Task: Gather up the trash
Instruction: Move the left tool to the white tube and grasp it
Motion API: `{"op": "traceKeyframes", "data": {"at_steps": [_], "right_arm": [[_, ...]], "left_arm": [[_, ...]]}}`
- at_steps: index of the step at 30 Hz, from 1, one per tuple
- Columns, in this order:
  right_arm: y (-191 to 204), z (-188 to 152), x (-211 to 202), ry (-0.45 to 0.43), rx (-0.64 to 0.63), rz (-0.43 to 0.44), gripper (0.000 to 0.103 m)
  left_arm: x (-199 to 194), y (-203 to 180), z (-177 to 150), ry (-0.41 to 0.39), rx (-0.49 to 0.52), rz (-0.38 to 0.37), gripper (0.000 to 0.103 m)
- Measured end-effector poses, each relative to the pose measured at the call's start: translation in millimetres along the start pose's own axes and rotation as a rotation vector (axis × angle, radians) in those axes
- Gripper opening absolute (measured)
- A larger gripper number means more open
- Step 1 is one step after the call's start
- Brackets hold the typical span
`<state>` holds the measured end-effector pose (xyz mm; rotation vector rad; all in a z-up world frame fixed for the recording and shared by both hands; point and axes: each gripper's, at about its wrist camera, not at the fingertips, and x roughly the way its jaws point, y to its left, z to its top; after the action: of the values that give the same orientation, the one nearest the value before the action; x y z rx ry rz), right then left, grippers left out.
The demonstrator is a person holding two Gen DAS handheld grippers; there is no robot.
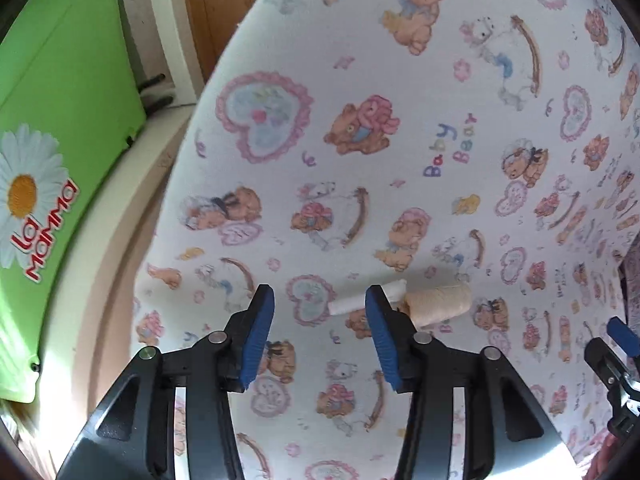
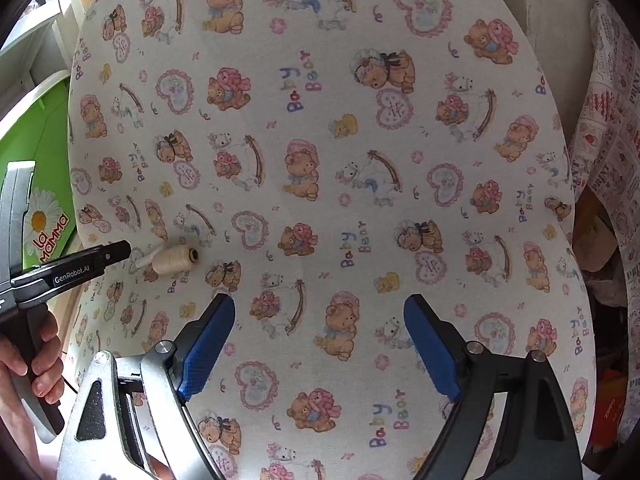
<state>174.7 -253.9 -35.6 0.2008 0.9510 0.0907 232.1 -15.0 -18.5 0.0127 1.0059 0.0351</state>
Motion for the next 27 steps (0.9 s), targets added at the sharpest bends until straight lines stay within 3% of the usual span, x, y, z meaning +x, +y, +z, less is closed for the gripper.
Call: {"op": "traceKeyframes", "data": {"at_steps": [3,6,8,12,15,21,27], "right_arm": [[4,-2,0,0.004,-0.004,0.015,0.088],[4,-1,-1,0.024,0.004,0.072,0.088],[2,-1,0,0.047,0.023,0.104,0.088],[-11,-1,5,0.081,0.092,0.125,0.088],[-19,0,10,0.097,0.142,0.139,0.088],[-29,0,15,0.116,0.174,0.149,0.088],[-32,1,15,0.111,0.176,0.141,0.088]], "left_arm": [[0,-6,3,0.006,0.058,-0.026,0.051],[7,-18,4,0.019,0.194,0.044,0.068],[8,-28,1,0.024,0.243,0.096,0.069],[18,-33,-2,0.067,0.254,0.067,0.076],[31,-38,5,0.066,0.259,0.088,0.079],[43,-31,13,0.077,0.242,0.035,0.079],[36,-76,5,0.078,0.316,-0.003,0.082]]}}
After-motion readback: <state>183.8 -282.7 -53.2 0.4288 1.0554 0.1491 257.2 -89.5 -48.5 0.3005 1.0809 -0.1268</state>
